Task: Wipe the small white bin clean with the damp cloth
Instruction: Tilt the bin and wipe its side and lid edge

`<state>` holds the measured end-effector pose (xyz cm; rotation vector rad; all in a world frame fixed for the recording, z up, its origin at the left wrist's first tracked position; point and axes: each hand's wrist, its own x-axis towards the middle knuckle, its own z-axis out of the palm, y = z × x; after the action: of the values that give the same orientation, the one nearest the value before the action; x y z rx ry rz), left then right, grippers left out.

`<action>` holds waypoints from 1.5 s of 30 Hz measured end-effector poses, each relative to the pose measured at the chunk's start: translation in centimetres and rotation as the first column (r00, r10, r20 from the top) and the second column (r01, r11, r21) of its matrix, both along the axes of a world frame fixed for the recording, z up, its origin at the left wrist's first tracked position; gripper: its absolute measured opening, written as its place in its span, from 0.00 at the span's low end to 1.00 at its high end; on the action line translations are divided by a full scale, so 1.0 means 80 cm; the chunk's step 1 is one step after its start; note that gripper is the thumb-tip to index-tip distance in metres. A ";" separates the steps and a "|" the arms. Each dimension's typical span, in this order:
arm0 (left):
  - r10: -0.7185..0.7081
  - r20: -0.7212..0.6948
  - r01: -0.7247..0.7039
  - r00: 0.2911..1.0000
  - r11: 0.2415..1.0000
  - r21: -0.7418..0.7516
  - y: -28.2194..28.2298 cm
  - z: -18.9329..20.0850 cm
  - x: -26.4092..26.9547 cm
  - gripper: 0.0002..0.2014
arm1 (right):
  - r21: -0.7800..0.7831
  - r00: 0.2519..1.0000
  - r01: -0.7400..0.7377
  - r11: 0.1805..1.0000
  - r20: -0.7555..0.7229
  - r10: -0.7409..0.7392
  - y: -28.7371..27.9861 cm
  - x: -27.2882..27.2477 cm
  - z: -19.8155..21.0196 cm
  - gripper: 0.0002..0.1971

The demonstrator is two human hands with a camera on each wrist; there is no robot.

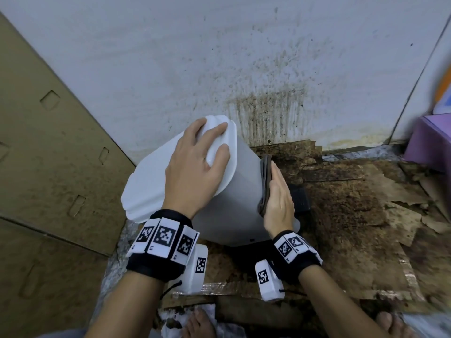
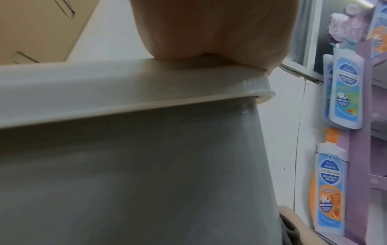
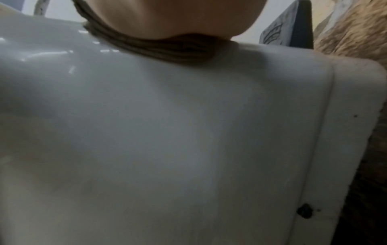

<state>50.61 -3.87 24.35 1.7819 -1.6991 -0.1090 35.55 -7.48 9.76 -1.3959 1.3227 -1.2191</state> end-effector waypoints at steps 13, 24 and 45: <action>0.021 -0.021 -0.021 1.000 1.000 -0.012 0.004 -0.003 0.012 0.23 | -0.121 0.976 -0.216 0.969 0.014 0.219 -0.004 0.055 0.097 0.29; 0.011 -0.009 -0.012 1.000 1.000 -0.016 0.002 -0.002 0.010 0.21 | 0.041 0.989 -0.138 0.990 -0.041 0.139 -0.019 -0.003 0.013 0.29; 0.010 -0.008 -0.010 1.000 1.000 -0.022 0.005 -0.005 0.017 0.21 | -0.188 0.972 -0.234 0.954 -0.014 0.236 -0.007 0.058 0.112 0.27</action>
<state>51.93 -3.47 23.98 1.7717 -1.6792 -0.0927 40.19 -8.06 18.69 -1.6286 1.0206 -1.2096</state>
